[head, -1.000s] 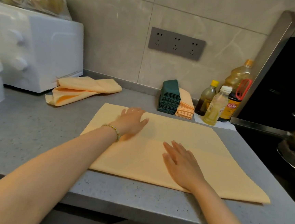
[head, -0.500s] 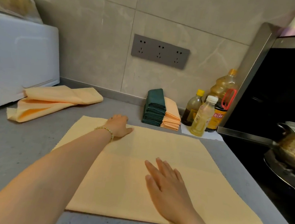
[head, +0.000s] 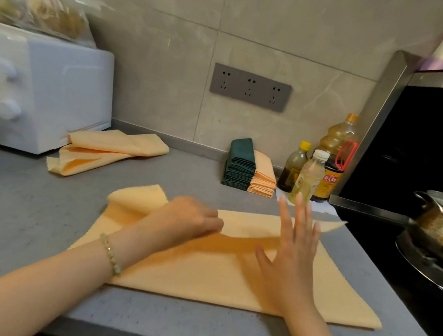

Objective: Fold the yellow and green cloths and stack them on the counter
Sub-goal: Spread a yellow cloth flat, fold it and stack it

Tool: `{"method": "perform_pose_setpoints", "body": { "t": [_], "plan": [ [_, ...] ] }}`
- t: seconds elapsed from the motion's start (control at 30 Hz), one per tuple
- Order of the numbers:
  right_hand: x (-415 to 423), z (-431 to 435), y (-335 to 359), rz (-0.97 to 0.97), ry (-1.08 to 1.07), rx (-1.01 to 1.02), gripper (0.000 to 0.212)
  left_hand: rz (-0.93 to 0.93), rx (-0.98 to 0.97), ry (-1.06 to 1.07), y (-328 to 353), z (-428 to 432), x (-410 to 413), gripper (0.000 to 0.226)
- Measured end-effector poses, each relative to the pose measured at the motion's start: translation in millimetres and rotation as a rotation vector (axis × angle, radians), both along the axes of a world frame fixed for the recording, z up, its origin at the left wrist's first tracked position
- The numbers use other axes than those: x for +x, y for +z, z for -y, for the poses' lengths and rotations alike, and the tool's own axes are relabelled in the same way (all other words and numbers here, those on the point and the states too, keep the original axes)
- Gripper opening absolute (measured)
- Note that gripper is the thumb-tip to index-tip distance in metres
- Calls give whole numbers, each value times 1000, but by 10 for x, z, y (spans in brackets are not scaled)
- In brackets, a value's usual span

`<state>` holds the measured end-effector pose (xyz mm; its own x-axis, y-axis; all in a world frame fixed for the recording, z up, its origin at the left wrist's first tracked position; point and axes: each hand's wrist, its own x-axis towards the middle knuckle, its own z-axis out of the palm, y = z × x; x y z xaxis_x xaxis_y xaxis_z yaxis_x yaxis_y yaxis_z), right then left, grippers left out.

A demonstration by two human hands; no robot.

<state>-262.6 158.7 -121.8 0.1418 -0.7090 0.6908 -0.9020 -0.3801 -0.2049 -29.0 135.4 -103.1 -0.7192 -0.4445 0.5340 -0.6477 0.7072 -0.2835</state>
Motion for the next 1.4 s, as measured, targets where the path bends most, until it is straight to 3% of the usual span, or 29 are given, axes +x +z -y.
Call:
{"method": "perform_pose_setpoints", "body": {
  "t": [0.1, 0.27, 0.33, 0.4, 0.6, 0.7, 0.83, 1.0, 1.1, 1.4],
  "plan": [
    [-199, -120, -27, -271, 30, -14, 88, 119, -4, -21, -105, -408, 57, 14],
    [-579, -349, -161, -252, 215, -45, 6, 105, 56, 17, -225, -638, 188, 16],
    [-628, -412, -197, -248, 250, -65, 32, 57, 76, 26, -258, -696, 185, 14],
    [-622, -466, -225, -258, 295, -85, 48, 0, 100, 35, -280, -749, 134, 30],
    [-520, -491, -304, -275, 369, -96, 55, -122, 169, 7, -386, -828, -157, 38],
    [-579, -538, -297, -232, 359, -76, 52, -170, 194, 9, -400, -846, -238, 39],
    [-590, -614, -281, -233, 344, -58, 32, -175, 220, 8, -416, -868, -307, 39],
    [-595, -638, -290, -215, 347, -55, 40, -144, 405, 60, -426, -842, -476, 51],
    [-620, -671, -268, -202, 383, -71, 51, -139, 395, 63, -437, -812, -505, 52],
    [-521, -736, -293, -167, 414, 22, 31, -208, 282, -38, -505, -831, -466, 37]
  ]
}}
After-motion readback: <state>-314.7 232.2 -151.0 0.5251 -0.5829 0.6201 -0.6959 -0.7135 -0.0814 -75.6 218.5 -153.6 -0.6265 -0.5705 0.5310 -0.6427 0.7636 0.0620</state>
